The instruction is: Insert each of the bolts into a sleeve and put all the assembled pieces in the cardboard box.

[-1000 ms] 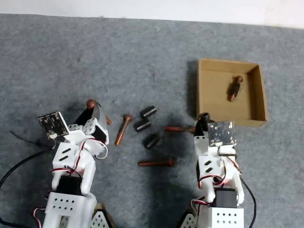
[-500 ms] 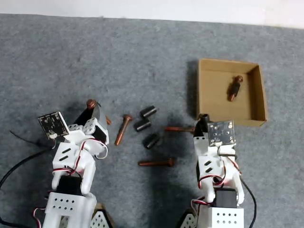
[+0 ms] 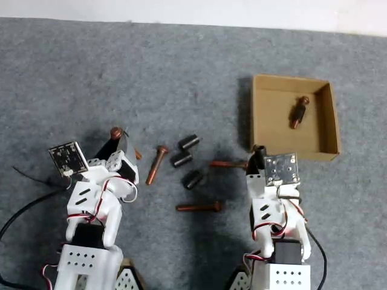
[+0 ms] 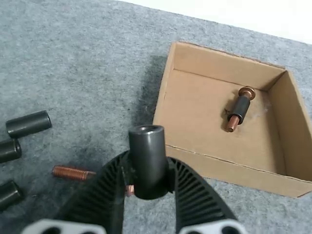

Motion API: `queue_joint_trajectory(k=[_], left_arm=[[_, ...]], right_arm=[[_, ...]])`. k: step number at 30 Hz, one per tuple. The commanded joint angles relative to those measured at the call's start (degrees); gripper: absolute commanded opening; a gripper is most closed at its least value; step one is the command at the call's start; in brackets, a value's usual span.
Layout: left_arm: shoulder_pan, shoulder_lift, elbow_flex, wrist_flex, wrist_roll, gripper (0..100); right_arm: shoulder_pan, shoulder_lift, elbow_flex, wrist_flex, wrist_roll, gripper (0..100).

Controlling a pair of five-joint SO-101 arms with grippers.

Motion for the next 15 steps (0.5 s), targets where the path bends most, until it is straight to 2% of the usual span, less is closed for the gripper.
queue_joint_trajectory(k=[1, 6, 8, 12, 15], left_arm=[[-0.13, -0.04, 1.45, -0.09, -0.18, 1], [-0.04, -0.04, 1.45, -0.09, -0.18, 1], [1.19, -0.04, 1.45, -0.09, -0.18, 1], [7.52, -0.04, 1.45, -0.09, 0.00, 1], [10.15, -0.04, 1.45, 0.09, -0.18, 1]], right_arm=[[0.31, -0.66, 7.69, 0.22, -0.53, 0.6], [-1.71, -1.10, 7.69, -0.04, -0.53, 0.9], [-8.31, -1.19, 7.69, -0.13, -0.53, 0.9], [-28.00, -1.19, 7.69, -0.13, -0.26, 0.9], [-35.91, -0.75, 7.69, -2.86, -0.26, 0.9]])
